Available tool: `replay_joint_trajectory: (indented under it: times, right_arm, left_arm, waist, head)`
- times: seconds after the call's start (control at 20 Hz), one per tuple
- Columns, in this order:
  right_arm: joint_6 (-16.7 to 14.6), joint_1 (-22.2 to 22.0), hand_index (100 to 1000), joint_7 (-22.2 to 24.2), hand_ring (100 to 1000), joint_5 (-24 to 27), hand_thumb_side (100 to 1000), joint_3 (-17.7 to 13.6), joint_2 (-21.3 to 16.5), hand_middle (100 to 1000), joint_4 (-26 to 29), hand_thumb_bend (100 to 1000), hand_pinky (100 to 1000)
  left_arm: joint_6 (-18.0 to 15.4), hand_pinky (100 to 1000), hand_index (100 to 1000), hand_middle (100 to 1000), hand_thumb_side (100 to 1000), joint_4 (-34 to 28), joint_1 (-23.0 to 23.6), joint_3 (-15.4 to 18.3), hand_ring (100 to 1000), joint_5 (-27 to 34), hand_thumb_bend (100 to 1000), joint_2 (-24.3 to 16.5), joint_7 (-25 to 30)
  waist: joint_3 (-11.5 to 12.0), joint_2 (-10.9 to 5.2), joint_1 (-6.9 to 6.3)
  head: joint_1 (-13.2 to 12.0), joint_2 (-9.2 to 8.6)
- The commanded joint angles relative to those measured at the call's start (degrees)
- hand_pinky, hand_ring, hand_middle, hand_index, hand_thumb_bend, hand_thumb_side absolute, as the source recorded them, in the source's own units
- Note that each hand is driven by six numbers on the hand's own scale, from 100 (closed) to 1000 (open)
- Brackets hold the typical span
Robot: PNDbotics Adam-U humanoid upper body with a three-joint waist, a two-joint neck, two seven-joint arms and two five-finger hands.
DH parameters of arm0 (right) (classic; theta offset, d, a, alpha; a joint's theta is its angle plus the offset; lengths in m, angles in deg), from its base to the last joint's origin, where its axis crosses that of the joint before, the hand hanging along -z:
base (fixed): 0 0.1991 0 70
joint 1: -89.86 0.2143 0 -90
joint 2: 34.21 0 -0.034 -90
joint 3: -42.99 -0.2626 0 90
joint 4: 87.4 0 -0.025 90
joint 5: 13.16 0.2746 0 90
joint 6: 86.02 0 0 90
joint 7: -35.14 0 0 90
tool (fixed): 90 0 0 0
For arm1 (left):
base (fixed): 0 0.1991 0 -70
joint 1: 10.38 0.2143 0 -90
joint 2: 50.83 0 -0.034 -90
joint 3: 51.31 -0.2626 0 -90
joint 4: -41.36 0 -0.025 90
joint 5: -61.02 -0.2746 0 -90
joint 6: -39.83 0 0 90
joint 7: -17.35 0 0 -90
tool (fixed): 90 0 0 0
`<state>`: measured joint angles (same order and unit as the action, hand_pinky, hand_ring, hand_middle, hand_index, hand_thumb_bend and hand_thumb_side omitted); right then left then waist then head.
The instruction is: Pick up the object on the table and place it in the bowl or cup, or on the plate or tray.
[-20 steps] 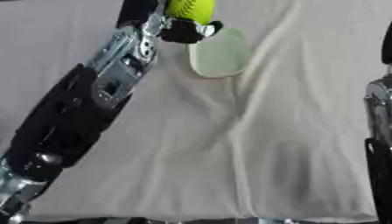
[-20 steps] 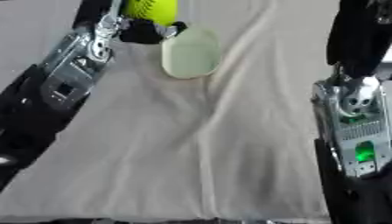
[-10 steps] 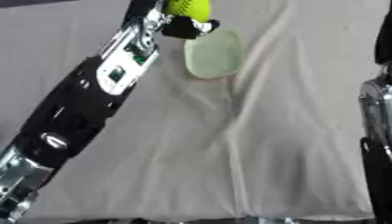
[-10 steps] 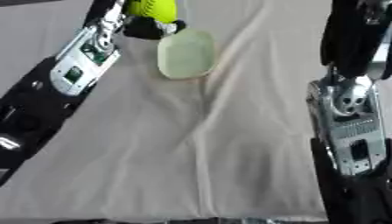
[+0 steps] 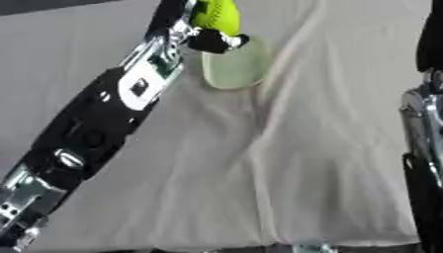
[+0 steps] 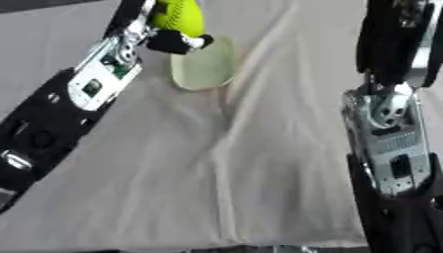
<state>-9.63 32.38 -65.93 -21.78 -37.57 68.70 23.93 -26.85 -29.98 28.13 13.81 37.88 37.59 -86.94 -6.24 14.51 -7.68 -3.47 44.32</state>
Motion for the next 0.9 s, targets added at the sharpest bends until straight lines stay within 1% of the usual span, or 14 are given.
replay_joint_trajectory:
  times: [0.05, 0.15, 0.25, 0.3, 0.35, 0.4, 0.45, 0.5, 0.55, 0.6, 0.75, 0.85, 0.9]
  right_arm:
    - [-0.06, 0.17, 875, 0.20, 826, -0.10, 859, 0.07, -0.49, 814, 0.41, 100, 522]
    - [-0.07, 0.12, 876, 0.22, 826, -0.11, 855, 0.07, -0.50, 814, 0.40, 100, 522]
    - [-0.08, 0.06, 876, 0.28, 826, -0.12, 852, 0.09, -0.50, 814, 0.38, 100, 521]
    - [-0.09, 0.03, 876, 0.30, 827, -0.13, 852, 0.09, -0.50, 814, 0.37, 100, 521]
    - [-0.10, 0.00, 876, 0.30, 827, -0.14, 852, 0.07, -0.51, 814, 0.36, 100, 521]
    - [-0.10, -0.03, 876, 0.28, 827, -0.14, 852, 0.05, -0.52, 814, 0.36, 100, 521]
    - [-0.09, -0.07, 876, 0.26, 827, -0.14, 851, 0.03, -0.52, 814, 0.35, 100, 521]
    - [-0.09, -0.09, 876, 0.24, 827, -0.14, 851, 0.02, -0.52, 814, 0.35, 100, 521]
    - [-0.09, -0.12, 876, 0.24, 827, -0.14, 850, 0.02, -0.51, 814, 0.34, 100, 521]
    - [-0.09, -0.14, 876, 0.23, 827, -0.15, 850, 0.01, -0.51, 814, 0.33, 100, 521]
    - [-0.10, -0.19, 876, 0.21, 827, -0.16, 850, -0.03, -0.49, 814, 0.33, 100, 521]
    - [-0.10, -0.23, 876, 0.20, 827, -0.17, 849, -0.06, -0.49, 814, 0.31, 100, 521]
    - [-0.10, -0.25, 876, 0.19, 827, -0.17, 849, -0.07, -0.49, 814, 0.31, 100, 521]
  left_arm:
    - [-0.80, 100, 253, 496, 100, 0.38, -1.49, -0.27, 100, -0.53, 249, -0.01, 0.13]
    - [-1.27, 100, 273, 522, 100, 0.97, -1.55, -0.51, 100, -0.99, 261, 0.27, 0.47]
    - [-1.69, 100, 282, 526, 100, 1.45, -1.74, -0.68, 100, -1.44, 253, 0.54, 0.88]
    - [-1.88, 100, 295, 535, 100, 1.65, -1.83, -0.78, 100, -1.80, 271, 0.60, 1.13]
    - [-2.07, 100, 320, 563, 100, 1.81, -1.88, -0.88, 123, -2.22, 291, 0.61, 1.45]
    - [-2.27, 100, 361, 615, 100, 1.97, -1.92, -0.98, 176, -2.70, 324, 0.58, 1.92]
    - [-2.55, 109, 418, 682, 100, 2.11, -1.96, -1.11, 247, -3.25, 361, 0.56, 2.62]
    - [-2.97, 204, 478, 742, 100, 2.19, -2.00, -1.21, 317, -3.82, 397, 0.52, 3.51]
    - [-3.44, 245, 500, 757, 122, 2.26, -2.03, -1.24, 343, -4.38, 417, 0.49, 4.46]
    - [-3.97, 304, 524, 778, 189, 2.34, -2.05, -1.24, 376, -4.92, 441, 0.46, 5.44]
    - [-5.20, 367, 555, 805, 272, 2.78, -2.05, -0.92, 407, -6.36, 481, 0.46, 7.66]
    - [-5.79, 423, 589, 838, 314, 3.00, -2.10, -0.80, 453, -6.95, 516, 0.46, 8.61]
    - [-6.12, 483, 633, 878, 409, 3.07, -2.16, -0.81, 500, -7.21, 554, 0.44, 9.14]
  waist:
    - [0.06, -1.45, 0.11]
    - [0.04, -1.40, -0.05]
    - [-0.01, -1.34, -0.16]
    - [-0.07, -1.33, -0.21]
    - [-0.13, -1.32, -0.25]
    - [-0.20, -1.33, -0.29]
    - [-0.25, -1.34, -0.32]
    - [-0.28, -1.34, -0.35]
    - [-0.30, -1.35, -0.38]
    - [-0.32, -1.36, -0.41]
    - [-0.34, -1.39, -0.45]
    - [-0.36, -1.41, -0.44]
    - [-0.37, -1.42, -0.44]
  head:
    - [0.46, -0.20]
    - [0.40, -0.20]
    - [0.34, -0.20]
    - [0.37, -0.20]
    - [0.41, -0.20]
    - [0.44, -0.20]
    - [0.46, -0.20]
    - [0.49, -0.20]
    - [0.50, -0.20]
    - [0.54, -0.20]
    - [0.64, -0.20]
    - [0.64, -0.20]
    - [0.62, -0.20]
